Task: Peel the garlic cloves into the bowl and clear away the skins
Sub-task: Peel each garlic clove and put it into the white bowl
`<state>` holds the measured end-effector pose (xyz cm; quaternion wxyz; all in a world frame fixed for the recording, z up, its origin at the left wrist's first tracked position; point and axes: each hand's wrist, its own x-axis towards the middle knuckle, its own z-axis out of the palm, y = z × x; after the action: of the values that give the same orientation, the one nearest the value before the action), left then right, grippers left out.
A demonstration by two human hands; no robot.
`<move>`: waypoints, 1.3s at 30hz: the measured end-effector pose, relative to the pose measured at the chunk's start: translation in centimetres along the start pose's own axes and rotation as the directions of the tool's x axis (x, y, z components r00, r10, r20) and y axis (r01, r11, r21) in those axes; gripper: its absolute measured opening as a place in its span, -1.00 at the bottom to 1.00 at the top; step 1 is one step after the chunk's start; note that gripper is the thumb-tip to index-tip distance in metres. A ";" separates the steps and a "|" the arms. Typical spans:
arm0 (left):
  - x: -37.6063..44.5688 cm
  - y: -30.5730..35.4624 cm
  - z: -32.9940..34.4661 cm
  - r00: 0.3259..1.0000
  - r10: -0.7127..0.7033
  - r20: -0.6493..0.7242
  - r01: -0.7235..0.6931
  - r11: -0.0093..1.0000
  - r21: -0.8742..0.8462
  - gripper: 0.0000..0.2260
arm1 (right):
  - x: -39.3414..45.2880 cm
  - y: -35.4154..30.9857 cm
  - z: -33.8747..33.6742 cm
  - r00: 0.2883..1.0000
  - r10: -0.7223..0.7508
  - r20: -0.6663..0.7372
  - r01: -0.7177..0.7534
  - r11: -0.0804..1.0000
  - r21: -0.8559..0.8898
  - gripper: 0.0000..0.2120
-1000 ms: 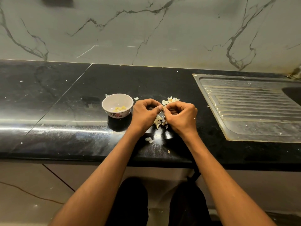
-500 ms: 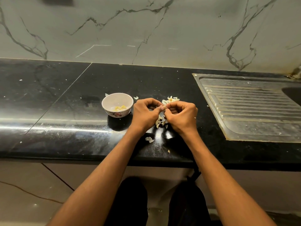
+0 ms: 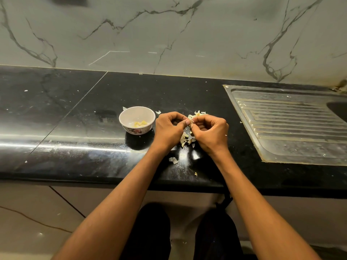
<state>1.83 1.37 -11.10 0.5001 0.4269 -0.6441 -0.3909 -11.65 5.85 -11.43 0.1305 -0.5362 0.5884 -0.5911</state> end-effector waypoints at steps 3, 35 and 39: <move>0.1 -0.1 0.0 0.999 -0.034 0.031 0.035 0.999 -0.021 -0.89 | -0.1 0.0 0.0 1.000 0.000 0.006 0.000 1.000 0.012 -0.93; 0.9 0.4 0.3 0.993 -0.111 0.038 0.117 0.929 -0.350 -0.95 | 3.4 1.8 -0.6 0.999 -0.041 -0.027 0.029 0.933 -0.360 -0.75; 0.8 0.4 0.2 0.994 -0.089 0.058 0.104 0.934 -0.343 -0.94 | 3.4 1.6 -0.5 0.997 -0.042 -0.069 0.019 0.951 -0.309 -0.83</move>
<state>1.42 0.78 -10.55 0.5339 0.3552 -0.5542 -0.5307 -14.13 3.05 -10.98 0.0139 -0.5366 0.6695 -0.5134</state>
